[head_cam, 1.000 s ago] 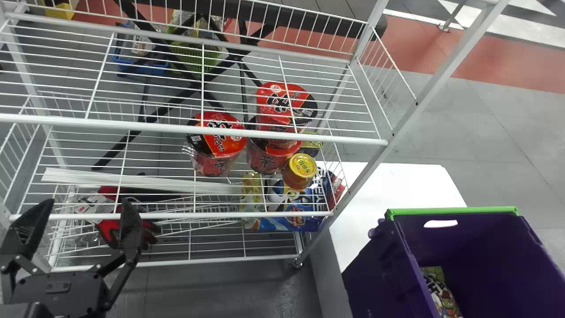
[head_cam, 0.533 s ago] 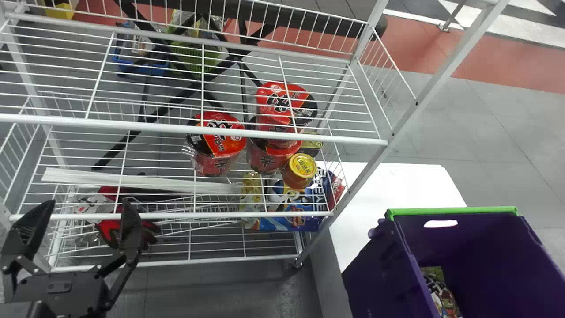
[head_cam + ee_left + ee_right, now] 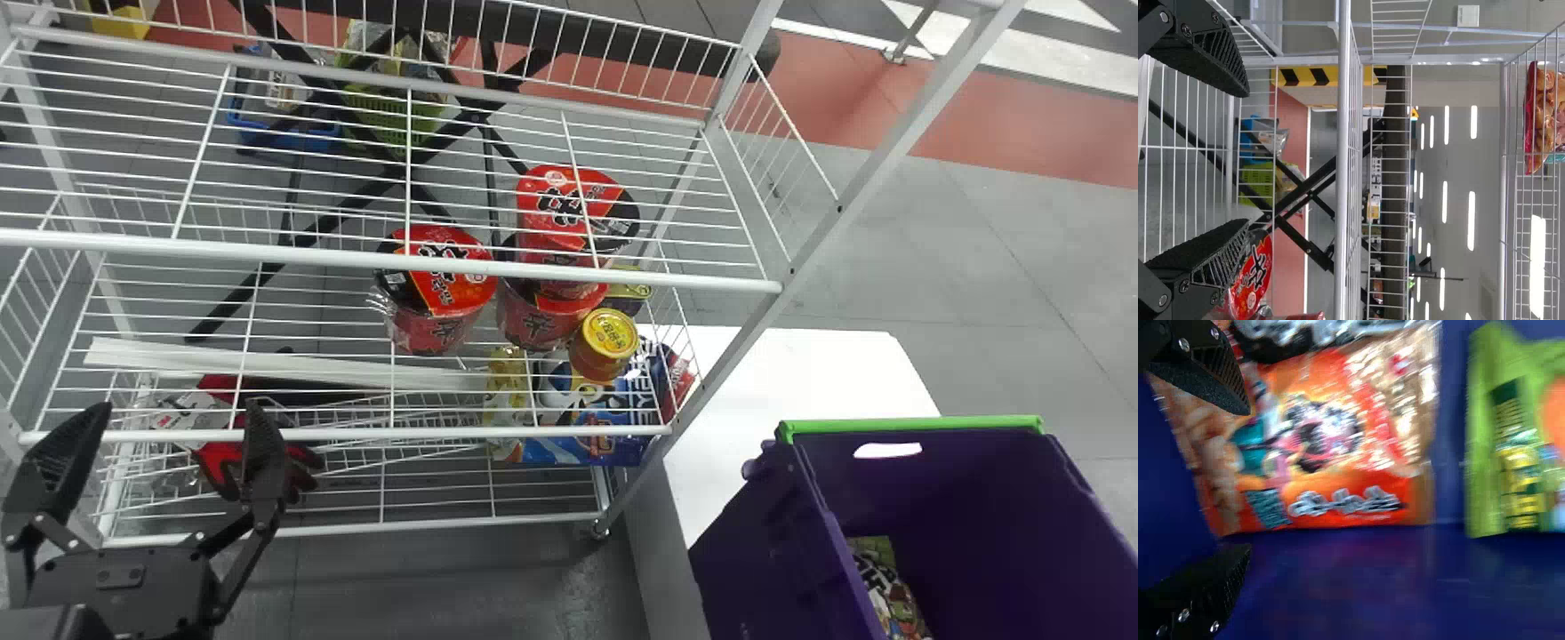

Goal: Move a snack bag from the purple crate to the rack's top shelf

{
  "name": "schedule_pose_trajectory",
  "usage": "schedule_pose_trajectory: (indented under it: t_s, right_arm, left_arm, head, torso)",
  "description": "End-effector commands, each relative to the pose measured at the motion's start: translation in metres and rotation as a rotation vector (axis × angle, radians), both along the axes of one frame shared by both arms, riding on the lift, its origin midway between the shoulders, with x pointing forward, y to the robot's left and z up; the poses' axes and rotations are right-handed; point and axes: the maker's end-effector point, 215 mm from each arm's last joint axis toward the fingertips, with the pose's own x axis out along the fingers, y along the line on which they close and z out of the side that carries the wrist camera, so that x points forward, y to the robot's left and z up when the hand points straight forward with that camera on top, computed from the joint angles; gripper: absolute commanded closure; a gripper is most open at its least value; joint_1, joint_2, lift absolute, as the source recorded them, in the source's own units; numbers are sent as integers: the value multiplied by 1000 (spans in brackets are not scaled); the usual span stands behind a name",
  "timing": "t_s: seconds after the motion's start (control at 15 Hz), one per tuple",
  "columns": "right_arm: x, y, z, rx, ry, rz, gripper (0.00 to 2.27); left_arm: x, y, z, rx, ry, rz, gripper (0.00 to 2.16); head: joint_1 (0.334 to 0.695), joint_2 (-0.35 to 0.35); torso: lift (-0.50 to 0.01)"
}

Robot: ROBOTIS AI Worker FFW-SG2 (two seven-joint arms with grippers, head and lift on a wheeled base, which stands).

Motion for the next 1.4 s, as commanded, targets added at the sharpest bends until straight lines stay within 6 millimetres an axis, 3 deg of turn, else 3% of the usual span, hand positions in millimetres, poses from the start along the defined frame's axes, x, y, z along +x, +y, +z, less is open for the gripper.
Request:
schedule_pose_trajectory:
  t_s: [0.0,0.53,0.87,1.33]
  right_arm:
    - [-4,-7,-3,13,-2,-14,174]
    - [7,6,3,166,-95,-16,184]
    - [-8,3,11,217,-63,-31,184]
    - [-32,14,-2,209,59,-21,188]
  left_arm:
    - [0,1,0,0,1,1,154]
    - [3,5,0,-6,-1,6,154]
    - [4,9,-1,-9,-2,12,154]
    - [6,10,-2,-12,-4,13,154]
  head:
    - [695,-350]
    - [695,-350]
    - [695,-350]
    - [695,-350]
  torso:
    - [-456]
    - [-456]
    - [-456]
    - [-456]
